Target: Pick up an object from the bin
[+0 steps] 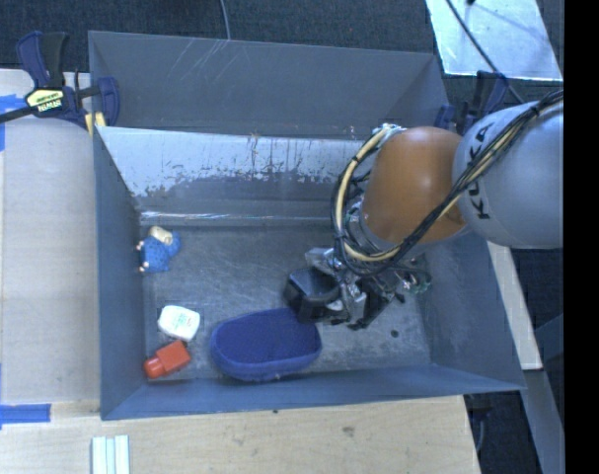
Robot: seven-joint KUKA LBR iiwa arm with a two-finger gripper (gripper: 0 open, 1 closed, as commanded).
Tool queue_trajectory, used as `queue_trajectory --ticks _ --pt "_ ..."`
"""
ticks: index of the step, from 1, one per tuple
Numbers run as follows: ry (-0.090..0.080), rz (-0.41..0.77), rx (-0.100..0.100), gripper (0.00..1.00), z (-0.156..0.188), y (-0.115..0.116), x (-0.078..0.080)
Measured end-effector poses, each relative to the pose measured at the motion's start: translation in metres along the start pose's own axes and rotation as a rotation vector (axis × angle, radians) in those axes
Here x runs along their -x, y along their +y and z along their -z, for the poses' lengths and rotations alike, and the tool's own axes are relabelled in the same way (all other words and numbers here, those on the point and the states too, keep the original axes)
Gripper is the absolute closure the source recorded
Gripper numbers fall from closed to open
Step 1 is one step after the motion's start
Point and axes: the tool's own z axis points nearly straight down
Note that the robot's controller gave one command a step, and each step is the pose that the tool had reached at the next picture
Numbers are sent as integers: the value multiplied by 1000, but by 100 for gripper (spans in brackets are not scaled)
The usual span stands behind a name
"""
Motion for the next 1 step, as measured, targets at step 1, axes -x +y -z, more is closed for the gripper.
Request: queue_trajectory --ticks 1 --pt "-3 1 -2 100 134 -23 -16"
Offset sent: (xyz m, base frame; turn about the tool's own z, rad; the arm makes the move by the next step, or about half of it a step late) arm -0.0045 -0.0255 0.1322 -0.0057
